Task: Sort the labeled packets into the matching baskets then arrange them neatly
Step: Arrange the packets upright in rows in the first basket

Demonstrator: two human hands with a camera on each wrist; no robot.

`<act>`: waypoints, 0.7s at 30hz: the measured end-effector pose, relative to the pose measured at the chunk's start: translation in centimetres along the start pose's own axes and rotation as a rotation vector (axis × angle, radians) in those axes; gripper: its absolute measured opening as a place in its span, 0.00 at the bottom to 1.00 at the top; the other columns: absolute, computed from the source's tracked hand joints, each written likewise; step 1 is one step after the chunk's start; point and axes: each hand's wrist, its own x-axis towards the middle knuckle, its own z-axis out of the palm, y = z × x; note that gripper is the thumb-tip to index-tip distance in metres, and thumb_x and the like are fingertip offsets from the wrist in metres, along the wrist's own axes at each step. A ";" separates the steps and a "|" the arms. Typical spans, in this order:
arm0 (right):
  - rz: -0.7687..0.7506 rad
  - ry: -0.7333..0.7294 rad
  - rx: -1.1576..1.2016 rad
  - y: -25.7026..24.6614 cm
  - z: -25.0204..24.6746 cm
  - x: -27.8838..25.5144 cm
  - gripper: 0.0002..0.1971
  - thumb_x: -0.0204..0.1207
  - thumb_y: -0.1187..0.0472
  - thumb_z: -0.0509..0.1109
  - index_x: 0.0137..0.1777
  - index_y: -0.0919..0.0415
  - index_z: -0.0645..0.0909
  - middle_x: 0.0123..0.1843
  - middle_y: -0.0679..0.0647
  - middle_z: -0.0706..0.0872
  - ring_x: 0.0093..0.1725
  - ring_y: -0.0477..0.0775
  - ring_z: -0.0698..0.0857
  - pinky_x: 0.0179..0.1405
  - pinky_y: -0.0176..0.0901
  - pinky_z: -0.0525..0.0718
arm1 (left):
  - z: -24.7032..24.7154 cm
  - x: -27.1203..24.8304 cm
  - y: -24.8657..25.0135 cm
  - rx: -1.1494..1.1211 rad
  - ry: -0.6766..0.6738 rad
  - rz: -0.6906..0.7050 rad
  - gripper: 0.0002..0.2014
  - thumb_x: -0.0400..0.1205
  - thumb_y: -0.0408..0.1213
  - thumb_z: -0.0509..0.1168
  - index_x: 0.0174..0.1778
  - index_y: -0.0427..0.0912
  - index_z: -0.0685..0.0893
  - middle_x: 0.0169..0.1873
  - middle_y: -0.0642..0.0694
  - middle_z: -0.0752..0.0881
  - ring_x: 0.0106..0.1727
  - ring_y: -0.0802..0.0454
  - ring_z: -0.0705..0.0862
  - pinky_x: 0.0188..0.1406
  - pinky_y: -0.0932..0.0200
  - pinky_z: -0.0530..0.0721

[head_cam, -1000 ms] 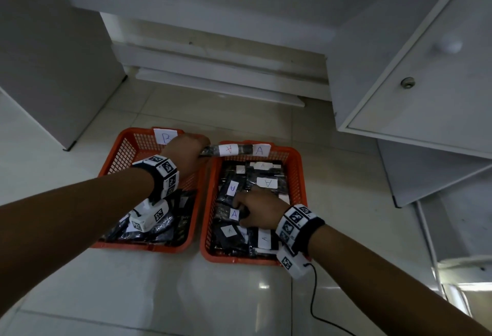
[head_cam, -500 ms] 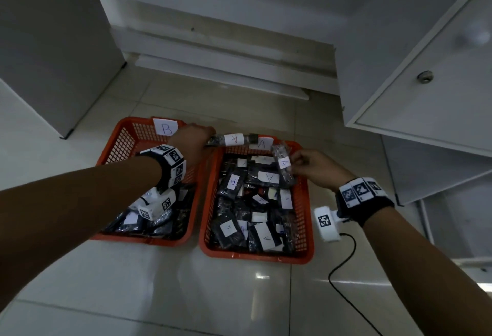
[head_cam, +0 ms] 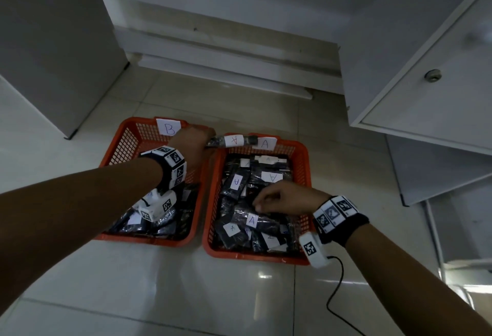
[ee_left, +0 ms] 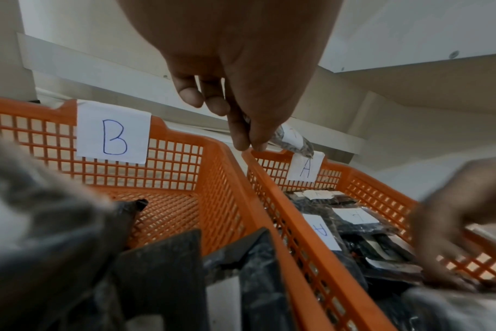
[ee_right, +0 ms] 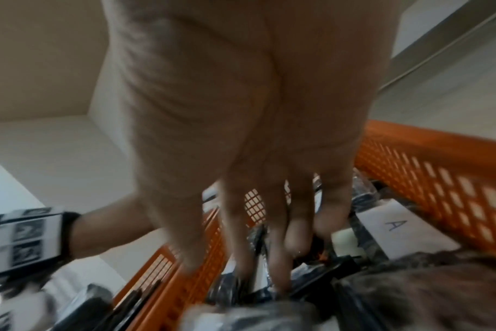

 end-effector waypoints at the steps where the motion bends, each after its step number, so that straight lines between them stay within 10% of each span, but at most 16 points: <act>1: 0.021 0.099 -0.020 -0.1 0.0 0.4 0.10 0.83 0.43 0.76 0.59 0.43 0.90 0.55 0.40 0.92 0.55 0.39 0.89 0.57 0.39 0.86 | -0.1 0.0 0.1 -0.002 -0.001 0.002 0.07 0.82 0.41 0.71 0.46 0.42 0.83 0.42 0.42 0.87 0.41 0.41 0.85 0.36 0.55 0.75; 4: 0.142 0.319 -0.237 0.2 -0.2 1.6 0.14 0.81 0.44 0.77 0.51 0.54 0.88 0.45 0.48 0.89 0.44 0.48 0.87 0.37 0.40 0.81 | -0.4 -0.1 0.4 -0.006 -0.009 0.002 0.07 0.83 0.42 0.70 0.47 0.42 0.83 0.42 0.44 0.86 0.39 0.46 0.82 0.37 0.55 0.76; 8: 0.209 0.176 -0.332 0.6 0.9 2.9 0.18 0.76 0.47 0.82 0.41 0.64 0.88 0.37 0.54 0.88 0.34 0.48 0.82 0.27 0.40 0.72 | -0.5 -0.1 0.4 0.007 -0.004 0.003 0.07 0.83 0.43 0.70 0.46 0.44 0.82 0.42 0.44 0.87 0.38 0.46 0.81 0.36 0.56 0.76; 15: 0.287 0.265 -0.020 1.4 -0.3 3.5 0.14 0.71 0.61 0.86 0.53 0.54 0.86 0.54 0.47 0.86 0.55 0.51 0.86 0.41 0.38 0.81 | -0.5 -0.4 -0.1 0.011 0.008 0.004 0.06 0.80 0.42 0.72 0.47 0.44 0.83 0.42 0.44 0.88 0.41 0.42 0.86 0.36 0.56 0.77; 21: 0.278 0.318 0.085 2.2 -1.1 3.5 0.11 0.80 0.72 0.75 0.49 0.53 0.88 0.56 0.50 0.89 0.52 0.49 0.88 0.42 0.35 0.85 | -0.2 -0.4 -0.3 0.004 0.013 0.006 0.05 0.80 0.41 0.71 0.45 0.46 0.83 0.41 0.47 0.87 0.40 0.46 0.85 0.37 0.55 0.81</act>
